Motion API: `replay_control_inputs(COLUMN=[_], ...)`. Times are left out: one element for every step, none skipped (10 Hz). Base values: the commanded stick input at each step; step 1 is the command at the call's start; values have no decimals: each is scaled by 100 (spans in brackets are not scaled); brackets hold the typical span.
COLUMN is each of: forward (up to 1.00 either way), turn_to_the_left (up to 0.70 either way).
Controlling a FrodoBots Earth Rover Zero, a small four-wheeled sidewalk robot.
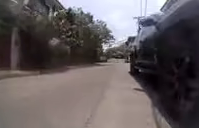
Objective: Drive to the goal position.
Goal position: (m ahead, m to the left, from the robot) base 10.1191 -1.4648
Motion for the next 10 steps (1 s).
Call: replay_control_inputs(forward=[100, 100, 100, 100, 100, 100, 100, 100, 100, 100], turn_to_the_left=[-1, -2, -2, -2, -2, -2, -2, -2, -2, -2])
